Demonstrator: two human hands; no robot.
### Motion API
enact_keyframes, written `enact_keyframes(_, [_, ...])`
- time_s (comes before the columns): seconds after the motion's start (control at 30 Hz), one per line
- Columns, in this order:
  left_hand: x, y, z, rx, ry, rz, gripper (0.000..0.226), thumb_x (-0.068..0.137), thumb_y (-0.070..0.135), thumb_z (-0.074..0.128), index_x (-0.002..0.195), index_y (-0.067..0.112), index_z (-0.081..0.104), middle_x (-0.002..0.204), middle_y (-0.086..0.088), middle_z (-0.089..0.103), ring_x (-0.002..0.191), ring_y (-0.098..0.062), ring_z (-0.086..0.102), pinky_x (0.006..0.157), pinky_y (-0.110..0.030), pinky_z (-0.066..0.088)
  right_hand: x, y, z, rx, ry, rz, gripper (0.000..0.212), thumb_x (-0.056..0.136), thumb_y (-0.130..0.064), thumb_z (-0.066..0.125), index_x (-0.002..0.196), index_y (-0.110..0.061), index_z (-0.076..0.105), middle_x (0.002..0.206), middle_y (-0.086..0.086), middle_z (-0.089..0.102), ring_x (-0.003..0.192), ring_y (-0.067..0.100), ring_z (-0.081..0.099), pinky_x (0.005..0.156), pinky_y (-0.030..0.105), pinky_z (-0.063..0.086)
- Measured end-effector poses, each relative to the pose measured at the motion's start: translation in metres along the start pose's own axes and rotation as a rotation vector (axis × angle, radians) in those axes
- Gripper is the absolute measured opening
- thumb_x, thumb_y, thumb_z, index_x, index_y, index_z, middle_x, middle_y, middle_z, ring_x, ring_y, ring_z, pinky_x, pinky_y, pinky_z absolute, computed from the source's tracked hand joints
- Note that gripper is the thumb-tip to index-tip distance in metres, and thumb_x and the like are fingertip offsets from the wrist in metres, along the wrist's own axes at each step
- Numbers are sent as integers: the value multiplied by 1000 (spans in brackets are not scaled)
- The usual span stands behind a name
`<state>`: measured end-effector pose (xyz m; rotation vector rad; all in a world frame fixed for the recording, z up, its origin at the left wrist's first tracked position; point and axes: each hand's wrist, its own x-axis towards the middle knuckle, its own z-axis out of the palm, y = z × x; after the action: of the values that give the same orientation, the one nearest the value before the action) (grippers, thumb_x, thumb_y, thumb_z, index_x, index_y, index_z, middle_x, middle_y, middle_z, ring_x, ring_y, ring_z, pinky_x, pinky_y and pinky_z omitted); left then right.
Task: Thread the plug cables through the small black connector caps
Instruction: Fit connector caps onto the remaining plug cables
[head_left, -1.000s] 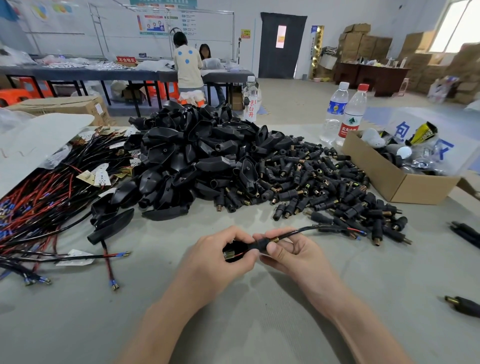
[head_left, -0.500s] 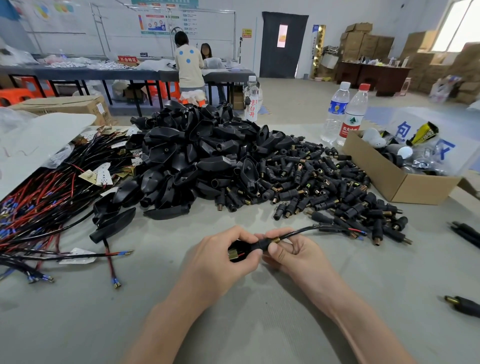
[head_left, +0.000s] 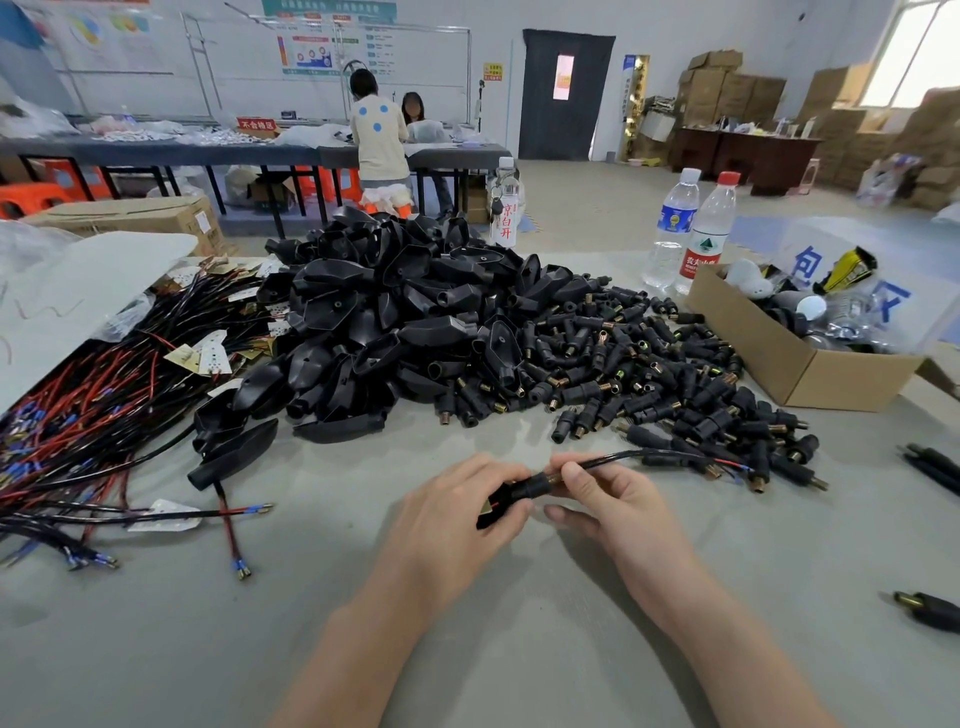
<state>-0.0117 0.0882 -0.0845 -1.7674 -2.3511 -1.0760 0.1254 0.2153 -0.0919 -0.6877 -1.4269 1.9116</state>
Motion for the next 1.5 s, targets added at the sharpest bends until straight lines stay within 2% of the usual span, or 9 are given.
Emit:
enact_keyframes(0.3, [0,-5,1,-26,5,-46,19,94,48,57,113,45,59,107,30,58,97,5,55,77,-17,46,5,1,0,32,145,-47,17,91,-21,64,98,-8,74,91,12,76,82,15,73,66,23,58])
enact_keyframes(0.47, [0,-6,2,-36,15,-47,17,94,47,57,110,45,60,105,29,59,97,4,55,78,-21,48,8,0,-7,132,214,-56,35,80,-34,67,98,-3,69,83,10,76,78,17,73,66,22,58])
enact_keyframes(0.63, [-2,-6,4,-10,54,-8,25,91,52,52,112,42,61,103,25,60,96,2,57,77,-24,50,3,3,0,73,29,4,33,79,-25,71,103,-2,71,81,7,73,74,13,69,69,20,57])
enact_keyframes(0.77, [-1,-13,4,-53,3,-51,43,87,69,41,122,46,54,113,32,56,104,6,56,84,-23,50,0,2,2,64,80,10,13,90,-12,67,96,-2,72,76,7,71,70,12,70,65,19,57])
enact_keyframes(0.83, [-2,-23,2,-142,-32,-117,49,85,72,40,125,47,54,113,34,56,108,8,54,90,-23,49,1,2,1,65,120,5,10,93,-9,64,95,-1,71,74,6,72,70,12,71,66,19,57])
enact_keyframes(1.0, [-1,-39,-7,-236,-149,-198,41,76,73,49,115,61,54,113,30,62,110,13,53,87,-11,38,2,1,1,16,136,5,10,92,-12,66,94,-4,71,74,5,72,73,14,72,67,20,58])
enact_keyframes(1.27, [0,-44,-6,-292,-167,-211,36,78,62,62,112,57,53,112,39,57,100,14,55,79,-19,41,3,4,1,-24,124,8,9,93,-11,66,96,-4,71,77,5,73,76,16,72,68,20,58])
enact_keyframes(1.4, [2,-46,-5,-299,-175,-220,40,75,67,57,113,55,55,110,30,63,108,8,58,95,-32,50,4,5,1,-40,128,4,10,94,-11,66,97,-3,71,76,5,73,72,15,71,67,19,57])
enact_keyframes(1.5, [0,-46,-7,-296,-188,-227,45,73,70,60,116,58,54,112,29,63,110,7,57,99,-34,49,4,5,1,-51,145,-4,11,94,-13,66,95,-3,71,75,7,73,70,15,71,66,20,58])
